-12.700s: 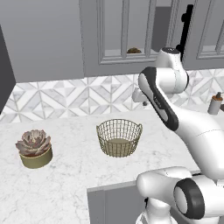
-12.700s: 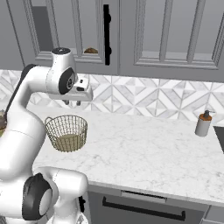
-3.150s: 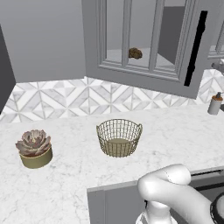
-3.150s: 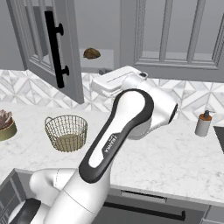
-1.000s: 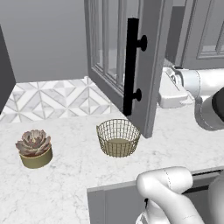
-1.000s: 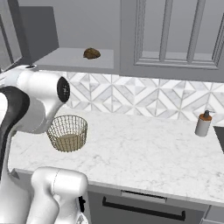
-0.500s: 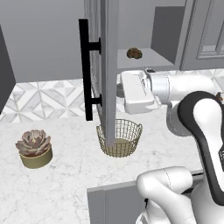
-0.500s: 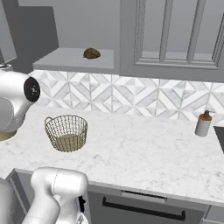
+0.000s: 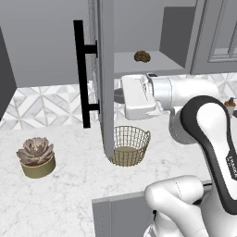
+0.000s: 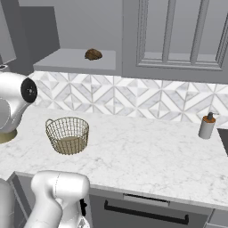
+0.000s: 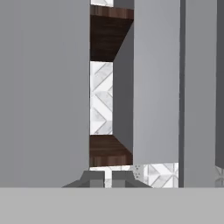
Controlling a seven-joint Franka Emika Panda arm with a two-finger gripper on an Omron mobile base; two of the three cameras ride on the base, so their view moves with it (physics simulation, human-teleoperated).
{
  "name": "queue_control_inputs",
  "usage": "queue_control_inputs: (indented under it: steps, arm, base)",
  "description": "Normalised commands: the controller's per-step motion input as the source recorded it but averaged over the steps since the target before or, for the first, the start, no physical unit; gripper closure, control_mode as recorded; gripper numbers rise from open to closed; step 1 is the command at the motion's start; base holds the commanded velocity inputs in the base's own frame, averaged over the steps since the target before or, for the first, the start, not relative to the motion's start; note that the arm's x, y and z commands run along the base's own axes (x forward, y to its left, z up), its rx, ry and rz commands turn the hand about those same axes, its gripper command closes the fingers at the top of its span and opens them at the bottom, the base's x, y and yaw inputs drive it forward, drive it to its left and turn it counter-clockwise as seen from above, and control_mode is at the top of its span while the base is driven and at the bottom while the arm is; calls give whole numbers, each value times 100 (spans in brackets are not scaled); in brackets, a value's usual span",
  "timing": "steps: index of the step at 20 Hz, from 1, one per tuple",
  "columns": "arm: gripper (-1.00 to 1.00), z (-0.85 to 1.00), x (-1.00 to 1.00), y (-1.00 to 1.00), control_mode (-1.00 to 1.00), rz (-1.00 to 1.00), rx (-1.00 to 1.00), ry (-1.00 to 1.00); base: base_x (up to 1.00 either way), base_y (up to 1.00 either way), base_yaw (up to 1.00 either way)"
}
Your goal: Open the cabinet, pick up the bread from the cabinet and place it in the basket. Then move the basket to the dining counter.
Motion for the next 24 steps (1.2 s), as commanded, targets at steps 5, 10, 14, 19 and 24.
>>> queue_control_inputs:
  steps: [5,10,14,19,24]
  arm:
    - [100,0,0,-4,-100,0,0,-1]
    - [100,15,-2,-79,-100,-15,0,-2]
    - [100,14,0,-98,-100,-36,-2,1]
    - [100,1,0,-88,-100,-42,-7,9]
    - [100,0,0,-69,-100,-42,-10,18]
  base:
    - [0,0,0]
    - [0,0,0]
    - [0,0,0]
    - [0,0,0]
    - [0,0,0]
